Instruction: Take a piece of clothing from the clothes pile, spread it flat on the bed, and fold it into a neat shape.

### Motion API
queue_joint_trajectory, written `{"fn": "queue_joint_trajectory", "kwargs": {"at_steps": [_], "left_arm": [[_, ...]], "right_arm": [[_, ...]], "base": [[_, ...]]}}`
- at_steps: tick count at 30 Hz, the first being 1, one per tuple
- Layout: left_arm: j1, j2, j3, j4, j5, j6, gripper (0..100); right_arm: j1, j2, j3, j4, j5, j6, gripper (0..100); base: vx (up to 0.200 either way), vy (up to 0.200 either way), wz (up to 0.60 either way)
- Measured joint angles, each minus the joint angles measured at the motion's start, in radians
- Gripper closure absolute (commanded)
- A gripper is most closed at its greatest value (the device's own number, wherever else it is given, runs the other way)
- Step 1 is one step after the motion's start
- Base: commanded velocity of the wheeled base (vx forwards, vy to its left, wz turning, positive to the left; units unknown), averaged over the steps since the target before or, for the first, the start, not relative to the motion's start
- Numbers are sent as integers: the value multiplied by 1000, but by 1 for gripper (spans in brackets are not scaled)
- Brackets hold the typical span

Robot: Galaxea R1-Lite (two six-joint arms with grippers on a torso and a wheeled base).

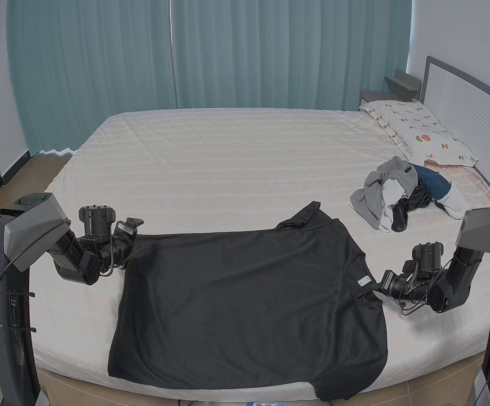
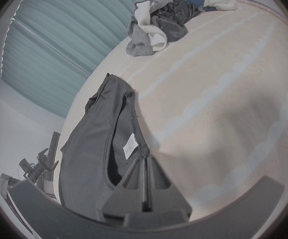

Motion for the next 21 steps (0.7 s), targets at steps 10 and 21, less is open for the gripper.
{"fn": "queue_joint_trajectory", "kwargs": {"at_steps": [10,21], "left_arm": [[-1,0,1,1,0,0,0],[-2,-17,41,-3,6,23,0]], "right_arm": [[-11,-11,11,4,-2,-27,0],[-24,-83,4,2,-1,-32,0]], "base": [[0,0,0],[0,0,0]]}}
